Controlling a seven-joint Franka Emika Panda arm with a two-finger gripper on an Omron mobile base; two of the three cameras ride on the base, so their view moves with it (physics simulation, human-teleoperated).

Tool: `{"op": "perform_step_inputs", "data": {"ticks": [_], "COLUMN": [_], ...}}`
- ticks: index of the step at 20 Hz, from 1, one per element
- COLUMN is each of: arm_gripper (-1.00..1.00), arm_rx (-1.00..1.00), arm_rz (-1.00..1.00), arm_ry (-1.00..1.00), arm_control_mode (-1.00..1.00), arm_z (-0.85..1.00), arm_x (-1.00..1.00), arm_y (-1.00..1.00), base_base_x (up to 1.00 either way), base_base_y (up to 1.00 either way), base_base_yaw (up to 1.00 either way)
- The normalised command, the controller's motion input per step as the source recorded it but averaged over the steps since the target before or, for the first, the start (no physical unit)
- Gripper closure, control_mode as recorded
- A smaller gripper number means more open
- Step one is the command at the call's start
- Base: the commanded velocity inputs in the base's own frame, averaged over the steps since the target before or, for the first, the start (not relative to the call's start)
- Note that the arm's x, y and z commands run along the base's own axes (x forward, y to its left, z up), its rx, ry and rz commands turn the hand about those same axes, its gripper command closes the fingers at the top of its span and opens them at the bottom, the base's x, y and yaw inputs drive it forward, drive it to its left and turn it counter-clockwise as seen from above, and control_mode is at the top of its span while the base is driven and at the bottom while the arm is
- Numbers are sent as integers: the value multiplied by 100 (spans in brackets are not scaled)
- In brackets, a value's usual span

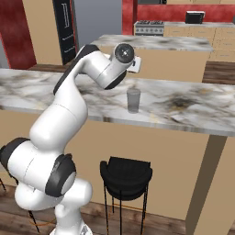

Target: Take a straw from the drawer in front and place it inside the glass cup on the dining counter.

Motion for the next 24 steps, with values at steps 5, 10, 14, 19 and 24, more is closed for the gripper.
{"op": "perform_step_inputs", "data": {"ticks": [5,10,14,19,24], "arm_gripper": [100,100,100,100,100], "arm_rx": [1,0,0,0,0], "arm_rz": [0,0,0,0,0], "arm_ry": [0,2,1,0,0], "arm_control_mode": [-100,-100,-100,-100,-100], "arm_z": [0,0,0,0,0], "arm_x": [13,10,5,4,5], "arm_y": [-13,-9,-11,-19,-18], "base_base_x": [0,0,0,0,0], "base_base_y": [0,0,0,0,0], "base_base_yaw": [0,0,0,0,0]}}
